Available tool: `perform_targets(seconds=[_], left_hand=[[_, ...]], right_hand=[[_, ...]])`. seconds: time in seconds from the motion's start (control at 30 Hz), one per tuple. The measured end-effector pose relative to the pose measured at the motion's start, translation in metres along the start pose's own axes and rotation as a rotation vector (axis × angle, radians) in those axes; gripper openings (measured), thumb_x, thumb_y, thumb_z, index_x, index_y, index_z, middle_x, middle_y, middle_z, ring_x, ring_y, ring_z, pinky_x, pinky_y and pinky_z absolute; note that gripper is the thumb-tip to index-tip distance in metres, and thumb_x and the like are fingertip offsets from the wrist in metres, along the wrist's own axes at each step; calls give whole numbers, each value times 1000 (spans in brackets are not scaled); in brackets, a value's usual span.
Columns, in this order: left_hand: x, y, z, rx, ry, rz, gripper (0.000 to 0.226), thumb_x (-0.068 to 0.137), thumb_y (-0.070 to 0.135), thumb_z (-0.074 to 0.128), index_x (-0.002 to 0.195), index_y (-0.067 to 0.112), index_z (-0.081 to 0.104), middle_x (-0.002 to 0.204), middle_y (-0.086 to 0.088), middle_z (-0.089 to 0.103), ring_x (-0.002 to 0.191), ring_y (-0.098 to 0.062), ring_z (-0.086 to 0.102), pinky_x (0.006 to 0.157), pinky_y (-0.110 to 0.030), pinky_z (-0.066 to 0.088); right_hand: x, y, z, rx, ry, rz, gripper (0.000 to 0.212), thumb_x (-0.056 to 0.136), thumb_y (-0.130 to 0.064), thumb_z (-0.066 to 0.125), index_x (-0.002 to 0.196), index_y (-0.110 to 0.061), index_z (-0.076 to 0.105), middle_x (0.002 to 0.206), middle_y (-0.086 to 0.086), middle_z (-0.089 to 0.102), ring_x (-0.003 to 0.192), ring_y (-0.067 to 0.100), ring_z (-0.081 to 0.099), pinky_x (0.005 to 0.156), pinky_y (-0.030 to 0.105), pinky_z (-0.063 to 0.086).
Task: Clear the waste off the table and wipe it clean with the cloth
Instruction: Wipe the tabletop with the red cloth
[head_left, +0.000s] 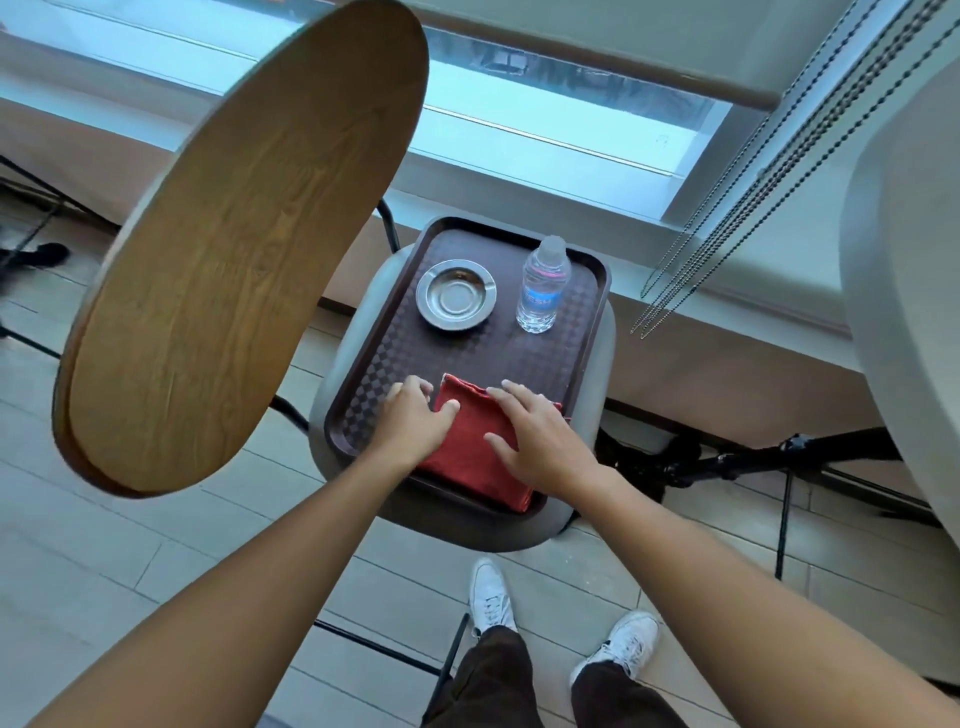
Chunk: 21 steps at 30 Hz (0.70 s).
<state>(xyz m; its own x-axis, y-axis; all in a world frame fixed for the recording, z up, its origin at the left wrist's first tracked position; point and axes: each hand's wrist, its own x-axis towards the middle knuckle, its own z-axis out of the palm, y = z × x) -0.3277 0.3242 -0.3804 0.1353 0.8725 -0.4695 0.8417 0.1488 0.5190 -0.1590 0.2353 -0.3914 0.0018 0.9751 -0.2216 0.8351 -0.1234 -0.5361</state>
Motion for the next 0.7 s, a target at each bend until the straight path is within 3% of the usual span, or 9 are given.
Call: perform_targets(seconds=[0.23, 0.4, 0.53, 0.63, 0.7], left_hand=[[-8, -9, 14, 141, -70, -170, 67, 84, 59, 57, 127, 8, 52, 132, -15, 56, 126, -37, 51, 103, -51, 43], [-10, -2, 18, 84, -148, -164, 64, 78, 55, 37, 112, 9, 65, 120, -17, 64, 115, -38, 57, 100, -49, 45], [-20, 14, 17, -110, -135, -116, 55, 92, 50, 36, 119, 11, 64, 123, -15, 63, 113, -33, 57, 100, -44, 45], [-22, 23, 16, -207, -156, -95, 50, 94, 47, 36, 122, 16, 63, 123, -12, 64, 112, -29, 58, 97, -41, 46], [-25, 30, 13, -269, -168, -62, 44, 92, 47, 36, 107, 19, 67, 113, -9, 67, 103, -26, 60, 90, -40, 47]], right_hand=[[-11, 4, 20, -142, -98, -63, 68, 96, -47, 57, 156, -26, 31, 167, 12, 13, 154, 33, 11, 125, 49, 10], [-12, 6, 33, -152, -121, -37, 87, 90, -65, 54, 160, -29, 17, 169, 7, -7, 155, 29, -8, 125, 50, -1], [-12, 6, 45, -136, -126, -16, 108, 81, -76, 54, 160, -30, -3, 167, 4, -18, 153, 26, -19, 123, 51, -10], [-13, 3, 49, -94, -94, 8, 112, 81, -79, 52, 159, -29, -10, 167, 1, -19, 152, 23, -22, 122, 48, -14], [-15, -1, 47, -11, -74, 22, 107, 85, -73, 52, 159, -28, -10, 168, 0, -16, 153, 21, -18, 123, 47, -13]])
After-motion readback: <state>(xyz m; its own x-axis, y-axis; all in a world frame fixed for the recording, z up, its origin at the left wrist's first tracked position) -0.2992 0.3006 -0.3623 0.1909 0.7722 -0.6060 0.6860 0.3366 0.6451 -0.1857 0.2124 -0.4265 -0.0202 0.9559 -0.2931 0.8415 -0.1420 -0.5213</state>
